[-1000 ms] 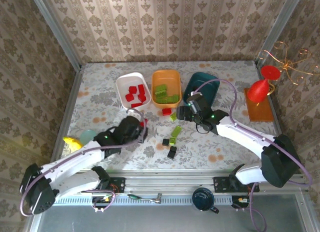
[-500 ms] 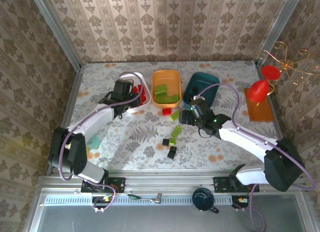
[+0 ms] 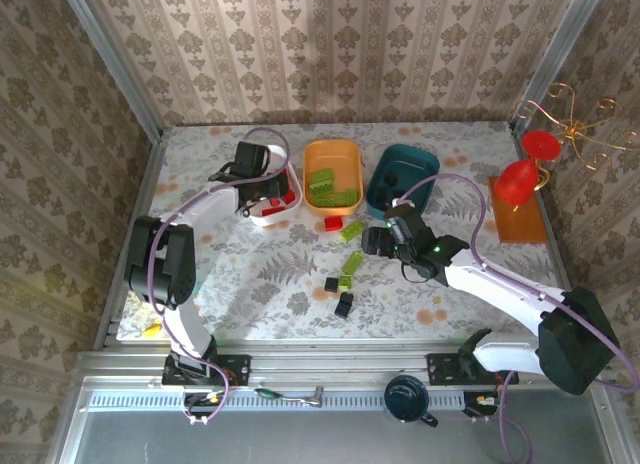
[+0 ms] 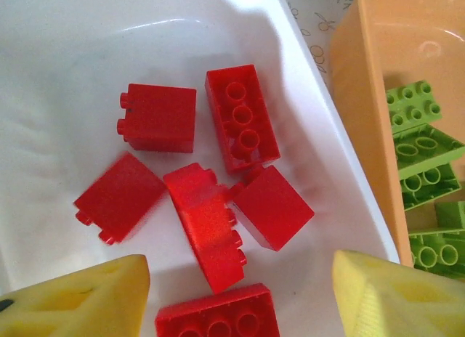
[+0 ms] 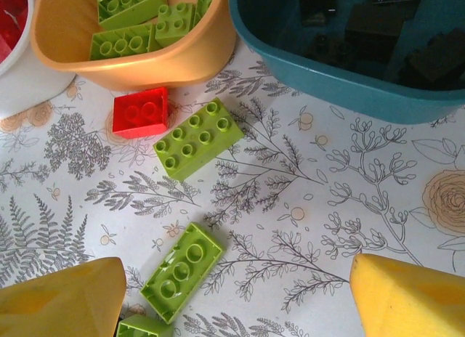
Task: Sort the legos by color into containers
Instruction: Place the lego in the container, then pick up the lego from the bottom-center of the table.
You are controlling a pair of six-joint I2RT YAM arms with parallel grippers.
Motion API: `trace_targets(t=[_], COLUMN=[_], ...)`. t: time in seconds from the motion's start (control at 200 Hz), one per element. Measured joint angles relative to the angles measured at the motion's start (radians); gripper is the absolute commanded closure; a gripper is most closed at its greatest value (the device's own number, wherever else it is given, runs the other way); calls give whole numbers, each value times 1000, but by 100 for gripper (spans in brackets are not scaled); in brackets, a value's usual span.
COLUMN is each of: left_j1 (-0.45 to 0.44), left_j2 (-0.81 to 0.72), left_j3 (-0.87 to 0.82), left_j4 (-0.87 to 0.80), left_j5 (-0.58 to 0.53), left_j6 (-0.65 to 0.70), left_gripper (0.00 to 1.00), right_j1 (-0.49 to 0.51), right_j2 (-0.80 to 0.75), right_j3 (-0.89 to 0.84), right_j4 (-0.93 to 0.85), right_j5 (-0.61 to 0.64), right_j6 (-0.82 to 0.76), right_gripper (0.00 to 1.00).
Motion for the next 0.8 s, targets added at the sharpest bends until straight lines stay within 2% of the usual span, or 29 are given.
trace_targets(t=[0.115, 0.27, 0.305, 0.51, 0.8], left_j1=[-13, -75, -100, -259, -471], left_j2=[-45, -209, -257, -532, -808], left_j3=[-2, -56, -82, -316, -677], left_j4=[-3, 17, 30, 112, 126], left_j5=[3, 3, 3, 2, -76], left_j6=[0, -7, -11, -54, -167], left_gripper=[22, 7, 0, 0, 0], right_j1=[6, 17, 21, 67, 243], right_j2=[0, 0, 0, 13, 126], right_j3=[0, 0, 0, 0, 0], right_j4=[0, 0, 0, 2, -2], right_j5=[-4, -8, -11, -36, -53], right_j6=[3, 3, 3, 6, 6], right_gripper=[18, 18, 18, 18, 18])
